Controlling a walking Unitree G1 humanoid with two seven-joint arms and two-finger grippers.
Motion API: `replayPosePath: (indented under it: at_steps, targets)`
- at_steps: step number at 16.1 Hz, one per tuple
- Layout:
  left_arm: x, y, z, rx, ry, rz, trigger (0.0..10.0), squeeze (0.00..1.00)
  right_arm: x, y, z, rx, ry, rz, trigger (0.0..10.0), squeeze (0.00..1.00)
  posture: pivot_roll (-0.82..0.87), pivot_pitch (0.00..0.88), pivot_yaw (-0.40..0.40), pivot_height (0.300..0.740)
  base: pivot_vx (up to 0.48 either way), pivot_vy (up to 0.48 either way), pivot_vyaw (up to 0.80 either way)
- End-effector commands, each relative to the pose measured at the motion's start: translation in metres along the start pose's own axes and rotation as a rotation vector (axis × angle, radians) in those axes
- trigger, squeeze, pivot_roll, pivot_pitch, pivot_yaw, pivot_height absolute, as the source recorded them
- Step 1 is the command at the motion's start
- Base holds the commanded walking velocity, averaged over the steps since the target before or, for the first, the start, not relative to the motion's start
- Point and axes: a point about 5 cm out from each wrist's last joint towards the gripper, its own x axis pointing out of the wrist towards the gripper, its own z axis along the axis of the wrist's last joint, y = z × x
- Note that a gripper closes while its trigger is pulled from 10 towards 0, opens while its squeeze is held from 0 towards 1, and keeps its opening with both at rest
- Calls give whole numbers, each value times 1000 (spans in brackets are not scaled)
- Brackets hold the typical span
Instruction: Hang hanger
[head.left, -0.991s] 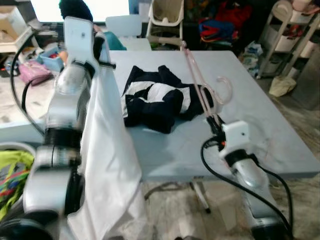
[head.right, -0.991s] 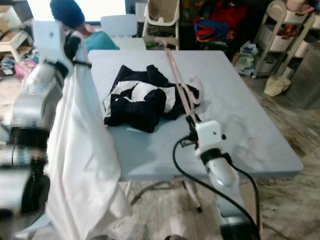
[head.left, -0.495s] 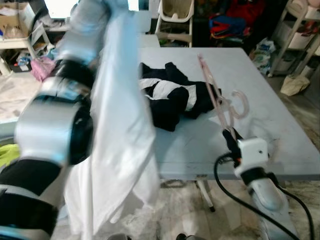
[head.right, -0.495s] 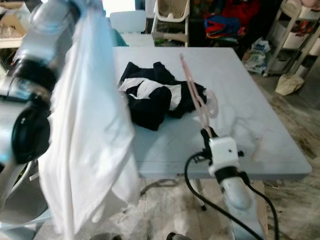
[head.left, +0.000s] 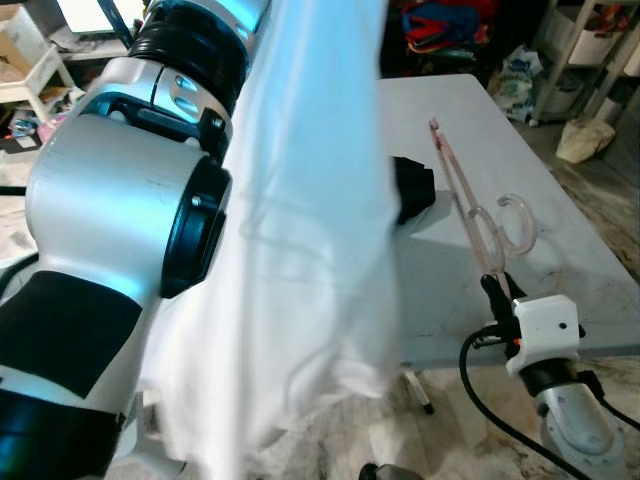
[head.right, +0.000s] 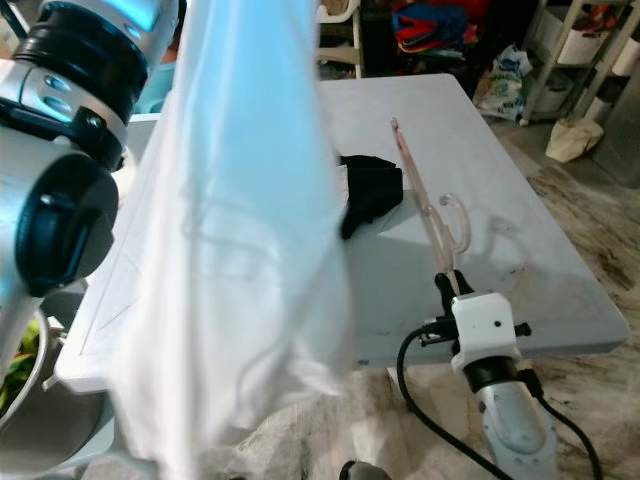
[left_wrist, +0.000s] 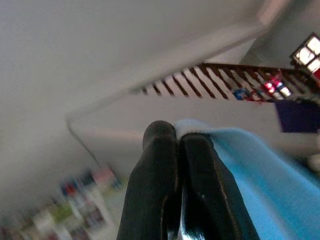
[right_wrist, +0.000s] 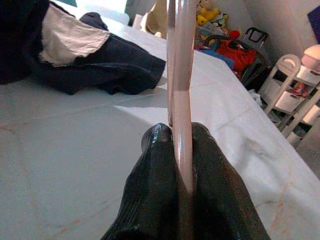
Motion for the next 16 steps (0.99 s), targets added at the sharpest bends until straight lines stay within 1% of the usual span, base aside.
replayPosePath:
  at_steps: [1, 2, 3, 4, 5, 7, 8, 9, 10, 11, 12, 13, 14, 16]
  targets:
    - [-22, -9, -34, 91, 83, -46, 10000, 0, 0, 2, -6, 16, 47, 21, 10000, 0, -173, 77, 25, 740, 0, 0, 0]
    - [-45, -16, -62, 147, 160, -85, 10000, 0, 1, 2, -5, 16, 45, 35, 10000, 0, -169, 78, 17, 740, 0, 0, 0]
    - [-67, -16, -88, 179, 250, -94, 10000, 0, 3, 3, -3, 15, 46, 43, 10000, 0, -165, 80, 8, 740, 0, 0, 0]
    - [-105, -8, -126, 220, 410, -82, 10000, 0, 4, 3, -3, 15, 50, 53, 10000, 0, -164, 80, 3, 740, 0, 0, 0]
    - [-118, -5, -137, 246, 461, -77, 10000, 0, 4, 2, -3, 14, 52, 56, 10000, 0, -161, 80, -3, 740, 0, 0, 0]
    - [-178, 8, -178, 305, 684, -93, 10000, 0, 3, 2, -5, 12, 63, 74, 10000, 0, -160, 77, -18, 740, 0, 0, 0]
    - [-216, 15, -196, 291, 817, -85, 10000, 0, 4, 3, -4, 11, 63, 93, 10000, 0, -158, 76, -21, 740, 0, 0, 0]
    - [-234, 18, -203, 275, 887, -74, 10000, 0, 5, 3, -4, 11, 63, 98, 10000, 0, -157, 72, -26, 740, 0, 0, 0]
    - [-246, 17, -207, 255, 939, -79, 10000, 0, 7, 3, -4, 10, 62, 102, 10000, 0, -156, 72, -28, 740, 0, 0, 0]
    - [-255, 15, -211, 236, 978, -89, 10000, 0, 8, 3, -3, 9, 61, 106, 10000, 0, -155, 70, -28, 740, 0, 0, 0]
    - [-274, 4, -215, 95, 1067, -96, 10000, 0, 11, 3, -3, 7, 59, 111, 10000, 0, -154, 65, -33, 740, 0, 0, 0]
    - [-281, 0, -217, 9, 1094, -80, 10000, 1000, 12, 3, -2, 6, 59, 117, 10000, 0, -153, 65, -35, 740, 0, 0, 0]
    - [-285, -1, -218, 13, 1109, -85, 10000, 1000, 14, 4, -2, 5, 58, 124, 10000, 0, -153, 64, -36, 740, 0, 0, 0]
    - [-297, -6, -221, -65, 1190, -87, 10000, 1000, 15, 7, -1, 6, 55, 138, 10000, 0, -151, 59, -33, 740, 0, 0, 0]
